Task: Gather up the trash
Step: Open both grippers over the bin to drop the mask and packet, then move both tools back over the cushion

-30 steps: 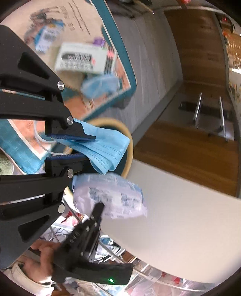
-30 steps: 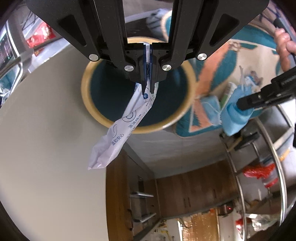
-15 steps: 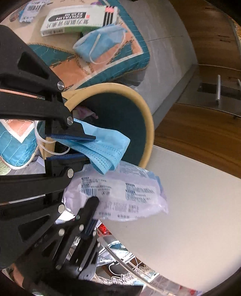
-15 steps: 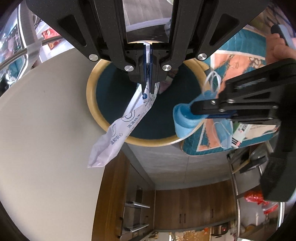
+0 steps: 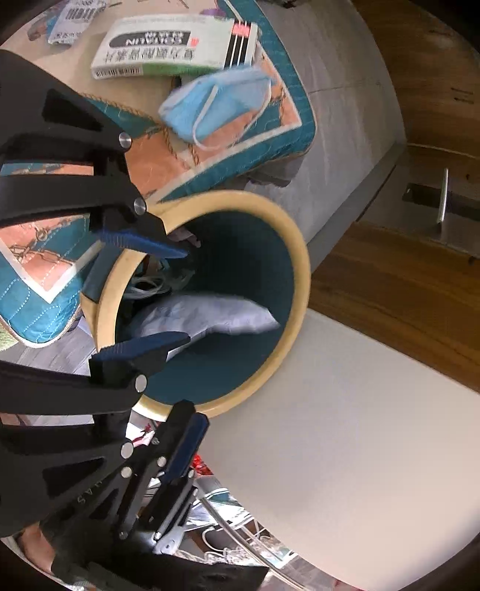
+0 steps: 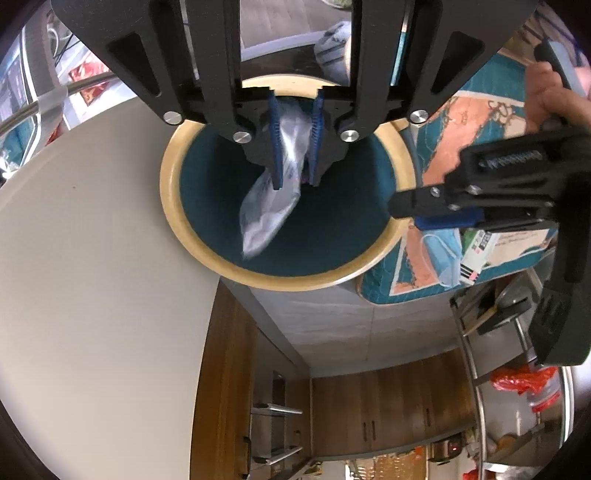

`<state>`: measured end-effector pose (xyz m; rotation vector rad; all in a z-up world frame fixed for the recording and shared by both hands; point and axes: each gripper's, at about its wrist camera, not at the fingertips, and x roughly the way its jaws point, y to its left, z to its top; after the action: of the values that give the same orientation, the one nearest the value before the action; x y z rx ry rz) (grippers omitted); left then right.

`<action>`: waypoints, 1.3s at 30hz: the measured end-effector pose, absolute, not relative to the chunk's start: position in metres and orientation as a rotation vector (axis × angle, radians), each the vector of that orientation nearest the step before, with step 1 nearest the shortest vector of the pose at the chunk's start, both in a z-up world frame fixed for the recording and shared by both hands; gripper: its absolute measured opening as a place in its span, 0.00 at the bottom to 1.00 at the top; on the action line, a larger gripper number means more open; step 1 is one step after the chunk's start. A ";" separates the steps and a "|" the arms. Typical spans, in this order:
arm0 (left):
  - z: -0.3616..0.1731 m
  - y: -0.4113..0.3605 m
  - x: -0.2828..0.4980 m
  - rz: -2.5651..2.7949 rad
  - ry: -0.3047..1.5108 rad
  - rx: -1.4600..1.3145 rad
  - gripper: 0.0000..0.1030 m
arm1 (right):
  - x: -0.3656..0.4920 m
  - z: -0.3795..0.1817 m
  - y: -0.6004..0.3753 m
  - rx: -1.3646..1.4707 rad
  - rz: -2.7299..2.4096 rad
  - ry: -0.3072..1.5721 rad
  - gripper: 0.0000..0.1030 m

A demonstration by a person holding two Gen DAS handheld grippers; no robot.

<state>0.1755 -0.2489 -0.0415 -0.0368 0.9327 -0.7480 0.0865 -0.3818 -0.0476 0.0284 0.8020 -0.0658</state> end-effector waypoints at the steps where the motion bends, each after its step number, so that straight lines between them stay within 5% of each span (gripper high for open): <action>1: -0.040 -0.246 0.174 -0.743 0.927 -0.040 0.45 | 0.086 -0.048 -0.381 0.032 -0.063 0.801 0.21; 12: -0.018 -0.196 0.158 -0.640 0.855 -0.011 0.74 | 0.088 -0.041 -0.367 0.044 -0.022 0.773 0.40; 15: -0.013 -0.175 0.154 -0.608 0.848 -0.017 0.75 | 0.087 -0.037 -0.359 0.044 -0.002 0.762 0.53; 39: -0.031 -0.046 0.137 -0.356 0.869 -0.036 0.79 | 0.091 -0.017 -0.295 0.043 0.135 0.725 0.67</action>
<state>0.1370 -0.0456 -0.0312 -0.0356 0.8689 -0.3563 0.0914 -0.2949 -0.0168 0.0434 0.7254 0.1352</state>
